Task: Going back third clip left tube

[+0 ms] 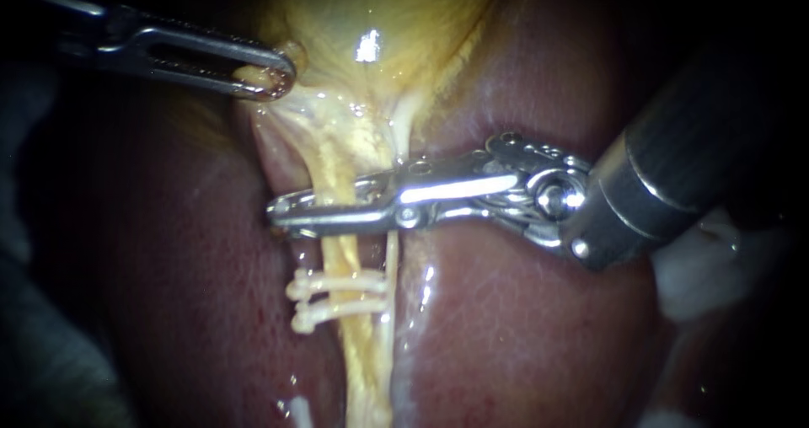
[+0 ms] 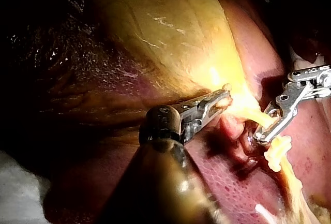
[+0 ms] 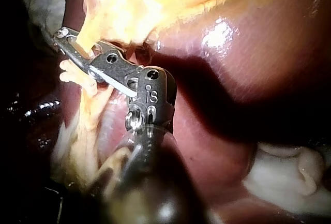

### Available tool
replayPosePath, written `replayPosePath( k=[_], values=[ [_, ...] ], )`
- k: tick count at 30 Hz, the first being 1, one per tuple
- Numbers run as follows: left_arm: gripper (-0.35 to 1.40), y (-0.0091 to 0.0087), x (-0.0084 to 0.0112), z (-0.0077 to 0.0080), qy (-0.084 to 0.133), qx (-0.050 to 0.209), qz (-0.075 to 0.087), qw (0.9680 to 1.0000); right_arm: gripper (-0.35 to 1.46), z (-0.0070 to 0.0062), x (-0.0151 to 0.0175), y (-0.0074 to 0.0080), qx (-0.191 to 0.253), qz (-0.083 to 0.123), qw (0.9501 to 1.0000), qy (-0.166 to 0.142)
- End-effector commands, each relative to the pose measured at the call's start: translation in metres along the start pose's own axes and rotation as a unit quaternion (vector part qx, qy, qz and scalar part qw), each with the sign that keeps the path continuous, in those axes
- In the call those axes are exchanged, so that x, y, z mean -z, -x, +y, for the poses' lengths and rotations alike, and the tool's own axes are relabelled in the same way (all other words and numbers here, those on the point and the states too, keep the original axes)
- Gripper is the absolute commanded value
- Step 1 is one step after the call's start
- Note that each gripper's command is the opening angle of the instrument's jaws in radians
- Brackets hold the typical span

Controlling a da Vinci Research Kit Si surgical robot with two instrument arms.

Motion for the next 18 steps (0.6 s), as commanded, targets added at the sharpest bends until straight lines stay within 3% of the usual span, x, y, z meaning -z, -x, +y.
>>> replayPosePath(
  k=[1, 3, 12, 18],
  values=[
    [-0.35, 0.0, 0.0, 0.0, 0.0, 0.0, 0.0, 1.0, -0.35, 0.0, 0.0, 0.0001, -0.003, 0.0, 1.0, 0.0],
    [-0.35, 0.0, 0.0, 0.0, 0.0, 0.0, 0.0, 1.0, -0.31, 0.0, -0.0001, 0.0002, -0.017, 0.0, 0.9999, 0.0],
    [-0.35, 0.0, 0.0, 0.0, 0.0, 0.0, 0.0, 1.0, 0.34, 0.0005, -0.0016, 0.0013, -0.023, -0.001, 0.9997, 0.004],
    [-0.35, 0.0, 0.0001, 0.0, 0.0, 0.0, 0.0, 1.0, 0.44, 0.0012, -0.0024, 0.0014, -0.024, 0.0, 0.9997, 0.007]
  ],
)
